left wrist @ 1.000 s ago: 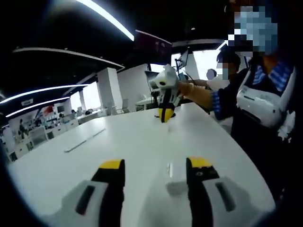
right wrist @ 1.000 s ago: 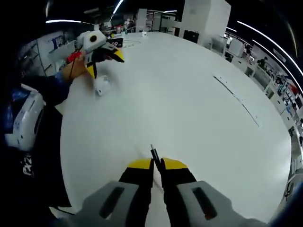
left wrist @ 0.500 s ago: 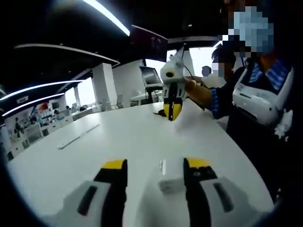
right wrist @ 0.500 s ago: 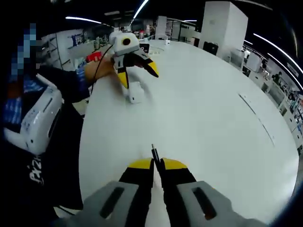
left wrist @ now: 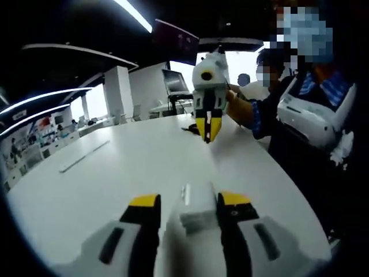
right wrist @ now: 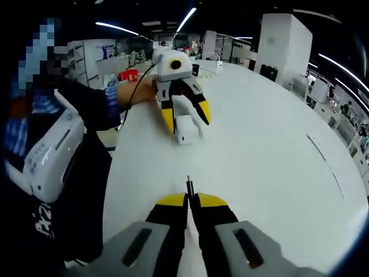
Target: Plug the desk Type‑C cable into the charger adapter.
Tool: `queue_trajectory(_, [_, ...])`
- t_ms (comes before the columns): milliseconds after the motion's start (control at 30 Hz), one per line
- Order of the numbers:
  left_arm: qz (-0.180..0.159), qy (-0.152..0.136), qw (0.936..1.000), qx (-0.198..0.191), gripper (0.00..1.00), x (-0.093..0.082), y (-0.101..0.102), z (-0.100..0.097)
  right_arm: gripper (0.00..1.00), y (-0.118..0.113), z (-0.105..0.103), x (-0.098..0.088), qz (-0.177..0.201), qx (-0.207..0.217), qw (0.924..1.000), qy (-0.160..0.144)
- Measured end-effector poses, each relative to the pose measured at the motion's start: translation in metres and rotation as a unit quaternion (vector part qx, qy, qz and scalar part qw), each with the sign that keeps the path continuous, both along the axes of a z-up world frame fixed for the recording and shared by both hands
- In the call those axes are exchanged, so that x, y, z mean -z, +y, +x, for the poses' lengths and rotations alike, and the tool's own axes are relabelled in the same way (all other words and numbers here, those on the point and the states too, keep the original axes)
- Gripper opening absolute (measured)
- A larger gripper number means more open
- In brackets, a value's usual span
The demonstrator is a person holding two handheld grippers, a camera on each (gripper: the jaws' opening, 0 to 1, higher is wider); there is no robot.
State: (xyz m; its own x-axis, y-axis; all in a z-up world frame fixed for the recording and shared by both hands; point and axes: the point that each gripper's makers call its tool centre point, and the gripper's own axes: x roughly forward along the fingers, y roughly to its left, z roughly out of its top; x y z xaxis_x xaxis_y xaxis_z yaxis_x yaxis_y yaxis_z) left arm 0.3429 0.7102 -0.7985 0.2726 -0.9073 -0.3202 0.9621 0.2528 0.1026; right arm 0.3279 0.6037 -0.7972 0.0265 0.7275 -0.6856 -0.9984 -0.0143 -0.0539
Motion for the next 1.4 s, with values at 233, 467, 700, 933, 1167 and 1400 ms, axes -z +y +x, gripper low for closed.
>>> queue_trajectory(233, [0.004,0.019,0.9998,0.001,0.30,0.003,0.002,-0.001,0.04,0.017,-0.006,0.007,-0.009,-0.024,0.9996,-0.010])
queue_trajectory(467, [0.006,0.024,0.9997,-0.009,0.28,0.003,0.003,0.002,0.04,0.034,-0.006,0.013,-0.014,-0.046,0.9984,-0.029])
queue_trajectory(700, [0.004,0.023,0.9996,-0.016,0.27,0.003,-0.001,0.003,0.04,0.048,-0.003,0.015,-0.017,-0.064,0.9971,-0.038])
queue_trajectory(933, [-0.001,0.021,0.9995,-0.022,0.27,0.004,-0.012,0.002,0.04,0.055,0.001,0.013,0.031,-0.061,0.9961,-0.055])
queue_trajectory(1167, [-0.009,0.020,0.9995,-0.023,0.27,0.005,-0.021,0.002,0.04,0.050,0.008,0.009,0.089,-0.049,0.9936,-0.050])
queue_trajectory(1400, [-0.018,0.016,0.9995,-0.020,0.27,0.006,-0.025,0.002,0.04,0.051,0.010,0.016,0.110,-0.043,0.9926,-0.028])
